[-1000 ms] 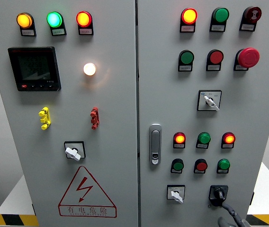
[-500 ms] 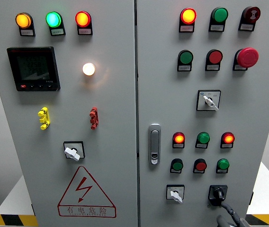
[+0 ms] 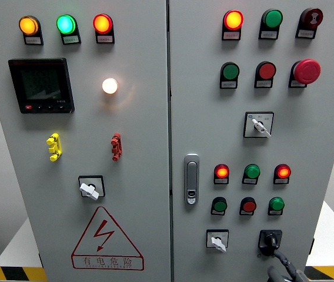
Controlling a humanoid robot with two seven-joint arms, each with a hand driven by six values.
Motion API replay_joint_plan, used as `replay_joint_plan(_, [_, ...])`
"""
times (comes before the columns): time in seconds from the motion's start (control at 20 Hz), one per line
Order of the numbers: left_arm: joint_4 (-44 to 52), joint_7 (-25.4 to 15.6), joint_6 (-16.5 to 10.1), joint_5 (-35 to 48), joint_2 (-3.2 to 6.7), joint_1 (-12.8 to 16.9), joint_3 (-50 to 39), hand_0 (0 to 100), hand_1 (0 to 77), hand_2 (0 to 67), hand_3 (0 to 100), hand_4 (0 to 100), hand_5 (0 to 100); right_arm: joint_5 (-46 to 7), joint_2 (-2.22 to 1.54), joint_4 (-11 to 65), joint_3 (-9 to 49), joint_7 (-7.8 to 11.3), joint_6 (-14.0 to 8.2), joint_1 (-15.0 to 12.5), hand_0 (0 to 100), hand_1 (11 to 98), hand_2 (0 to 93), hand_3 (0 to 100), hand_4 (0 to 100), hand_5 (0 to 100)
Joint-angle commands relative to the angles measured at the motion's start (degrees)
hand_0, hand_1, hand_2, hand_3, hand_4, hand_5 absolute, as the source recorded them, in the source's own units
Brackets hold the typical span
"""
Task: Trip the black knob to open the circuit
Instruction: 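Grip the black rotary knob with the right hand and twist it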
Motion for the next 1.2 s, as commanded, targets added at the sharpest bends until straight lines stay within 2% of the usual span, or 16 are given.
replay_joint_plan(0.0, [0.0,0.0,0.0,0.0,0.00,0.0,0.0,0,3.0,12.9,21,7,2,0.1,0.00,0.1,-0.4,-0.05,0.0,0.0,89,51.8,1.3,91,99,100])
replay_joint_plan(0.6, [0.0,0.0,0.0,0.0,0.00,0.0,0.0,0,3.0,12.9,21,7,2,0.8,0.09,0.3,-1.1,-0.49,0.0,0.0,89,51.5,1.4,92,99,100])
replay_joint_plan(0.65, [0.0,0.0,0.0,0.0,0.00,0.0,0.0,0,3.0,12.9,21,7,2,0.8,0.00,0.3,-1.1,-0.49,0.0,0.0,89,51.4,1.3,92,99,100])
replay_joint_plan(1.0, [0.0,0.0,0.0,0.0,-0.09,0.0,0.0,0,2.9,12.9,21,7,2,0.8,0.00,0.6,-1.2,-0.58,0.1,0.3,90,51.1,1.2,92,99,100])
replay_joint_plan(1.15, [0.0,0.0,0.0,0.0,0.00,0.0,0.0,0,2.9,12.9,21,7,2,0.8,0.09,0.6,-1.4,-0.58,0.1,0.6,90,51.1,1.2,92,100,100])
